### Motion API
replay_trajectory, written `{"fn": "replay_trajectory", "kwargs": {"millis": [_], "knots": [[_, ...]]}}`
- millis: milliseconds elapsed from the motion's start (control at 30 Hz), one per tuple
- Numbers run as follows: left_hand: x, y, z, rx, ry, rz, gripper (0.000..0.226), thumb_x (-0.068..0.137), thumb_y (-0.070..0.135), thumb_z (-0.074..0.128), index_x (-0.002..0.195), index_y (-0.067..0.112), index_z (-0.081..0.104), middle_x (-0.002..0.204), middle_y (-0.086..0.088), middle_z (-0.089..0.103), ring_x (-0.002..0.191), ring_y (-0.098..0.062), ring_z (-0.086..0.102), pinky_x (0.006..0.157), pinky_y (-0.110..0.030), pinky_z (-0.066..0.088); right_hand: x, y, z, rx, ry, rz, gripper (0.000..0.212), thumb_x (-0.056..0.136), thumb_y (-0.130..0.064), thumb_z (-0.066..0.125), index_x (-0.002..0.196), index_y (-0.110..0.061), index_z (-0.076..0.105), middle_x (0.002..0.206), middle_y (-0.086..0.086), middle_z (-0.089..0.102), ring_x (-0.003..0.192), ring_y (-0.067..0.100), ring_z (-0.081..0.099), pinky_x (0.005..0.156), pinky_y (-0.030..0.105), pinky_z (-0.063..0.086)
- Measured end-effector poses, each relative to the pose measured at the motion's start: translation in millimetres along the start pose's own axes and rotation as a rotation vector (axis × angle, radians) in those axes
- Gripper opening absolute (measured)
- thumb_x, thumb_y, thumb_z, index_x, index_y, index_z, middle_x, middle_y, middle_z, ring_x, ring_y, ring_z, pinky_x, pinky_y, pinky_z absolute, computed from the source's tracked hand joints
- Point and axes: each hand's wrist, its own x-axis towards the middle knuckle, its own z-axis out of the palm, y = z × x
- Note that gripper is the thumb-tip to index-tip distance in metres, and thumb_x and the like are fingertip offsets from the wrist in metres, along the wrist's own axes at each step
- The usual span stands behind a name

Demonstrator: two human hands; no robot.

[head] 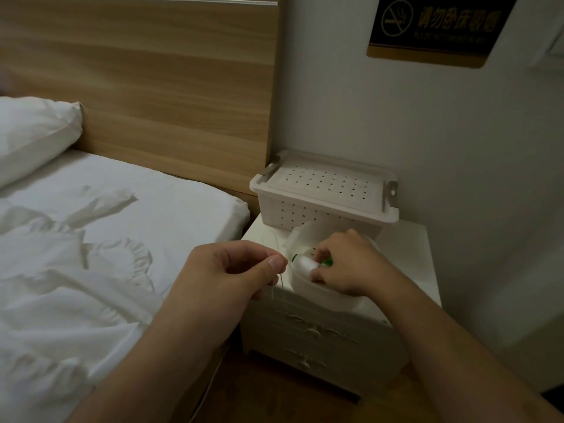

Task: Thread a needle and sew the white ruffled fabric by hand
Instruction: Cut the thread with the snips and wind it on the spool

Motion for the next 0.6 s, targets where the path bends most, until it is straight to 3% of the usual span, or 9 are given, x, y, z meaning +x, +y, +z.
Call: {"fn": "replay_trajectory", "kwargs": {"millis": [133,233,333,433,500,600], "knots": [[1.4,-2.3,-2.4,-0.016,0.02,-0.012,0.01,0.089,0.029,0.08,0.082,0.034,0.085,0.082,0.006,0.08,0.086,-0.021,0.072,0.086,-0.042,0.061,-0.6,0.2,-6.6,0.145,0.034,0.061,0.021,0.081,-0.031,0.08,0.096,-0.034,0.065,0.099,-0.01,0.066,0.087,0.011,0.061,0.078,0.037,0.059],[4.0,-0.2,-4.7,-0.018,0.013,-0.021,0.007,0.089,0.031,0.08,0.085,0.032,0.086,0.086,0.015,0.08,0.094,-0.012,0.071,0.09,-0.036,0.058,-6.8,1.9,-24.2,0.296,0.119,0.056,0.022,0.086,-0.027,0.076,0.096,-0.037,0.06,0.101,-0.013,0.064,0.087,0.008,0.062,0.069,0.027,0.054],[5.7,7.5,-11.6,-0.049,-0.043,0.011,0.017,0.075,0.041,0.081,0.087,0.03,0.086,0.105,0.02,0.08,0.113,-0.003,0.07,0.112,-0.044,0.05,-20.8,-7.6,-50.7,0.46,0.119,-0.08,0.03,0.083,-0.021,0.082,0.098,-0.039,0.064,0.103,-0.015,0.067,0.095,0.003,0.065,0.076,0.025,0.054],[5.4,12.6,-23.2,-0.059,-0.147,0.04,0.021,0.07,0.039,0.08,0.086,0.026,0.087,0.125,0.015,0.077,0.128,-0.001,0.064,0.121,-0.047,0.041,-40.1,-28.5,-71.6,0.543,0.014,-0.256,0.037,0.084,-0.009,0.081,0.101,-0.04,0.069,0.104,-0.016,0.07,0.101,0.001,0.067,0.089,0.03,0.056],[4.8,12.6,-30.2,-0.037,-0.23,0.042,0.017,0.075,0.036,0.08,0.087,0.025,0.087,0.123,0.011,0.078,0.129,-0.004,0.064,0.121,-0.048,0.04,-51.3,-42.0,-80.1,0.514,-0.031,-0.343,0.039,0.086,-0.006,0.079,0.102,-0.04,0.071,0.104,-0.019,0.07,0.104,-0.003,0.064,0.09,0.03,0.055],[-0.9,12.7,-37.9,-0.006,-0.327,0.018,0.015,0.078,0.03,0.079,0.088,0.021,0.086,0.105,-0.001,0.083,0.113,-0.013,0.074,0.113,-0.045,0.048,-63.0,-59.8,-88.7,0.456,-0.075,-0.417,0.037,0.086,-0.009,0.08,0.104,-0.04,0.07,0.104,-0.023,0.069,0.107,-0.005,0.062,0.089,0.032,0.053]]}}
